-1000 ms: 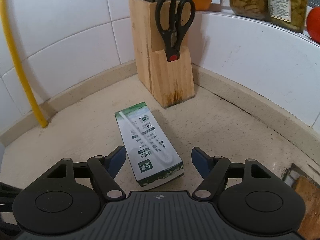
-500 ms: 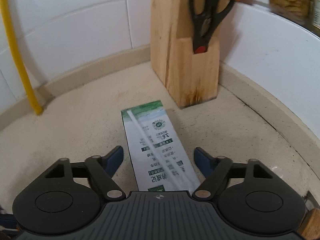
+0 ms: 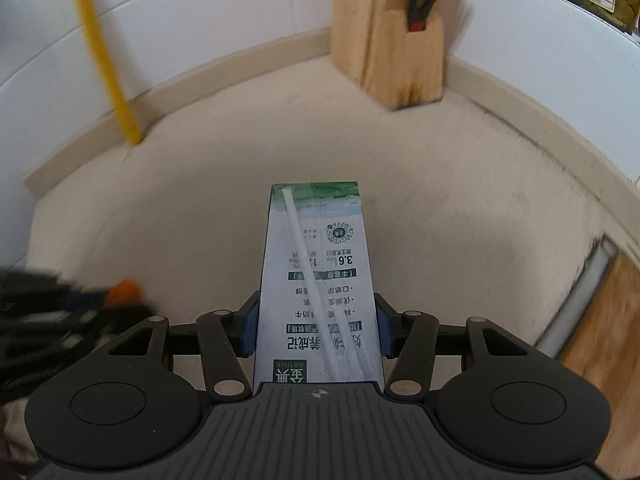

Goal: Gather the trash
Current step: 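Carry the orange peel with the left tool while the right tool carries the milk carton to the bin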

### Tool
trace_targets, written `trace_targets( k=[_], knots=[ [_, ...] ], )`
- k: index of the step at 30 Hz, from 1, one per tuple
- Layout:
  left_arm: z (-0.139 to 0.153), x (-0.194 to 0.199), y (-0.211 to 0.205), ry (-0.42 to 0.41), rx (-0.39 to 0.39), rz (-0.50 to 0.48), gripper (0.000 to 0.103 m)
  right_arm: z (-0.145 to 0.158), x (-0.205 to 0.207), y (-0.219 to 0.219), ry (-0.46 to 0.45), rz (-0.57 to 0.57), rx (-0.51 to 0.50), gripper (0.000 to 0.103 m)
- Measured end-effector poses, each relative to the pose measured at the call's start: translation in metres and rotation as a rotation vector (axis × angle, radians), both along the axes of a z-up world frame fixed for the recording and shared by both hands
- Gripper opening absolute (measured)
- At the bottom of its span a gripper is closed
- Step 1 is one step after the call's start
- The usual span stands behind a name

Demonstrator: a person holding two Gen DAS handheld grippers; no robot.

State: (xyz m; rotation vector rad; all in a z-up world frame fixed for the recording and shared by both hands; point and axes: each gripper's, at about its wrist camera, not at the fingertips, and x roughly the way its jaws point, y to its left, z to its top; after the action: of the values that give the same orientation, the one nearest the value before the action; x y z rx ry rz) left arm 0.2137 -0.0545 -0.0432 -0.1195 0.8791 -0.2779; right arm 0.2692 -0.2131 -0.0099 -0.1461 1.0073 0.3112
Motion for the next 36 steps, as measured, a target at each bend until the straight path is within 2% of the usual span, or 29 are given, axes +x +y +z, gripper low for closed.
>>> trace_targets(
  k=[1, 2, 3, 7, 9, 11, 13, 17, 20, 28, 36],
  knots=[
    [0.0, -0.001, -0.001, -0.012, 0.011, -0.005, 0.011, 0.001, -0.002, 0.002, -0.012, 0.004, 0.0, 0.067],
    [0.0, 0.0, -0.003, -0.019, 0.027, -0.005, 0.013, 0.003, -0.002, 0.003, -0.027, 0.002, -0.005, 0.076],
    [0.0, 0.001, -0.003, -0.021, 0.037, -0.002, 0.014, 0.005, -0.002, 0.005, -0.045, -0.004, -0.011, 0.078],
    [0.001, 0.005, -0.004, -0.027, 0.069, 0.006, 0.017, 0.001, 0.01, 0.014, -0.046, 0.017, -0.035, 0.078],
    [0.0, 0.005, -0.004, -0.034, 0.076, 0.009, 0.017, -0.005, 0.013, 0.017, -0.026, 0.019, -0.05, 0.074],
    [0.0, 0.004, -0.004, -0.035, 0.075, 0.012, 0.013, -0.01, 0.014, 0.016, 0.007, 0.005, -0.046, 0.062],
    [0.0, 0.003, -0.003, -0.036, 0.065, 0.008, 0.009, -0.01, 0.013, 0.016, 0.005, 0.001, -0.041, 0.061],
    [0.0, 0.004, 0.005, -0.005, -0.004, 0.017, 0.008, -0.006, 0.008, 0.013, 0.018, -0.013, 0.005, 0.061],
    [0.001, 0.004, 0.009, 0.007, -0.025, 0.024, 0.008, -0.001, 0.0, 0.009, 0.004, -0.037, 0.041, 0.061],
    [0.016, -0.006, 0.021, -0.028, -0.068, 0.03, 0.008, 0.016, -0.02, 0.005, -0.025, -0.068, 0.12, 0.061],
    [0.028, -0.03, 0.048, -0.063, -0.089, 0.088, 0.008, 0.033, -0.032, 0.026, -0.067, -0.025, 0.16, 0.061]
  ],
)
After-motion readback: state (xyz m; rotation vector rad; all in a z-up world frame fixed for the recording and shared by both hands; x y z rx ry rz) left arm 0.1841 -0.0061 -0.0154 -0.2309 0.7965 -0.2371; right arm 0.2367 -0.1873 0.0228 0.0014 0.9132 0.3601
